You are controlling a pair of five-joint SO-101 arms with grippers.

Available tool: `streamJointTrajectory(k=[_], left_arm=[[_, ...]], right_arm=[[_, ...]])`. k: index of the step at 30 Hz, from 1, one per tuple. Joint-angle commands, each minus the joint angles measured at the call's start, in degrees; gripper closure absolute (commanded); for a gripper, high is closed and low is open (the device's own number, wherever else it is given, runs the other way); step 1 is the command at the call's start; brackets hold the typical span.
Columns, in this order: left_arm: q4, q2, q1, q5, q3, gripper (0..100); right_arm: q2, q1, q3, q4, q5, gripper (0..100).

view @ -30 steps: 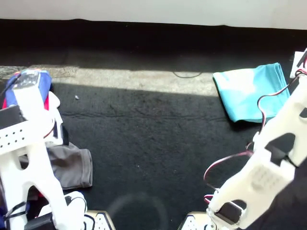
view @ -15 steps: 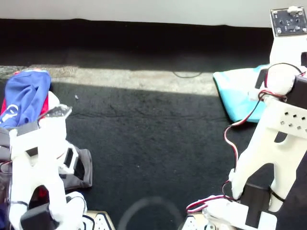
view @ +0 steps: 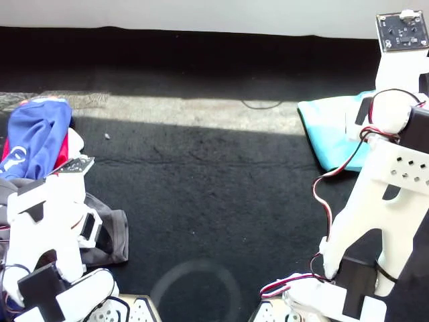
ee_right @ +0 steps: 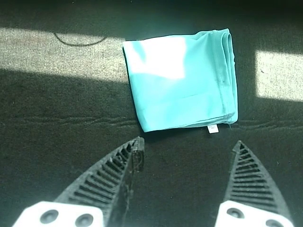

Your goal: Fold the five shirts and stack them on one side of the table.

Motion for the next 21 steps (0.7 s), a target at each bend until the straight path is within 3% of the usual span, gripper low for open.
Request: streamJointTrajectory(k=[1, 4, 11, 15, 21], left_arm=[[-1.7, 1.4, -0.6, -0.8, 0.0, 82], [-2.2, 1.9, -0.6, -0.5, -0.2, 98], [-0.9, 1.9, 3.0, 1.1, -5.5, 99], [8.1, 1.8, 9.8, 7.6, -13.8, 99], [25.0, 1.8, 22.2, 15.4, -35.9, 99]], right_arm=[[-2.2, -0.7, -0.2, 0.4, -0.4, 71.4], [-2.2, -0.7, -0.2, 0.4, -0.4, 71.4], [-2.1, -0.7, 0.7, 0.4, -0.7, 71.4], [-2.5, -0.7, 3.9, 0.4, -0.6, 71.4], [-2.6, -0.4, 10.9, 0.4, -0.4, 71.5]])
